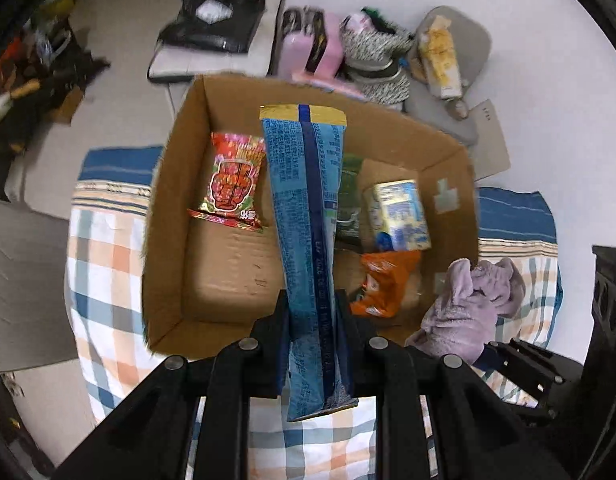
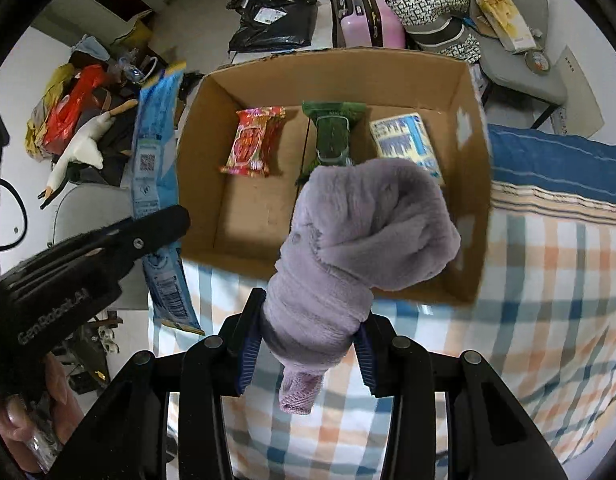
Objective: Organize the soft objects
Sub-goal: 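Carry the stick and sock into the box and open both grippers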
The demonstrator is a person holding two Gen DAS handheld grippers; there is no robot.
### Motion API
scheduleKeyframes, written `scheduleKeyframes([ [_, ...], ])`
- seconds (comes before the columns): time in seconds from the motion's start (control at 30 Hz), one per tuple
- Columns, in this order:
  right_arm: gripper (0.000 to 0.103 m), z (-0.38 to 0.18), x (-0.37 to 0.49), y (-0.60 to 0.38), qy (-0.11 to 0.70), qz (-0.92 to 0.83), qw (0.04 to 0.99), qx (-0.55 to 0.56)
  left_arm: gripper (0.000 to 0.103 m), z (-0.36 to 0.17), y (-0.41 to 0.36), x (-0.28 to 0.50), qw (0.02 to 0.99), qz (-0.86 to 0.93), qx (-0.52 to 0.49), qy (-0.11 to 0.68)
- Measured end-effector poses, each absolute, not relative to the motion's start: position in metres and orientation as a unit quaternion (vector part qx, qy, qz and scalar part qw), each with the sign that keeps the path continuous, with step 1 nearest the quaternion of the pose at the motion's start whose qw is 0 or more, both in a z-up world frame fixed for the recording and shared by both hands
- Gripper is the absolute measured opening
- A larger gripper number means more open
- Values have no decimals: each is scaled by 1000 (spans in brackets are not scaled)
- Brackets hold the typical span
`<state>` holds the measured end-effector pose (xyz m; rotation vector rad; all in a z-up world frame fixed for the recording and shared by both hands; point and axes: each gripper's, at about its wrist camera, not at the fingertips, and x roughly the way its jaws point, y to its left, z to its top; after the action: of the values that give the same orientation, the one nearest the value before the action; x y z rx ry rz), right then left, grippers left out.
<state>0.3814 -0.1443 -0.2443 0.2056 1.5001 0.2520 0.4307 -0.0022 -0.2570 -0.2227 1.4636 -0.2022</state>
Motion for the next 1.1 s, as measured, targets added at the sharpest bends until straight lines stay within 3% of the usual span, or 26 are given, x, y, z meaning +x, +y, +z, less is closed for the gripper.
scheduleKeyframes([
  [0.27, 44, -300, 433, -125, 712, 101, 690, 84, 17, -320, -5, 471, 684, -90, -98, 718],
  [0.57, 46, -351, 452, -118, 742, 98, 660, 73, 26, -338, -7, 479, 672, -61, -61, 735],
  [0.8, 63, -365, 459, -125, 745, 84, 658, 69, 30, -334, -4, 473, 679, -52, -51, 730],
  [1.1, 72, -337, 451, -147, 719, 42, 693, 38, 36, -294, 0, 447, 736, -31, -22, 676],
])
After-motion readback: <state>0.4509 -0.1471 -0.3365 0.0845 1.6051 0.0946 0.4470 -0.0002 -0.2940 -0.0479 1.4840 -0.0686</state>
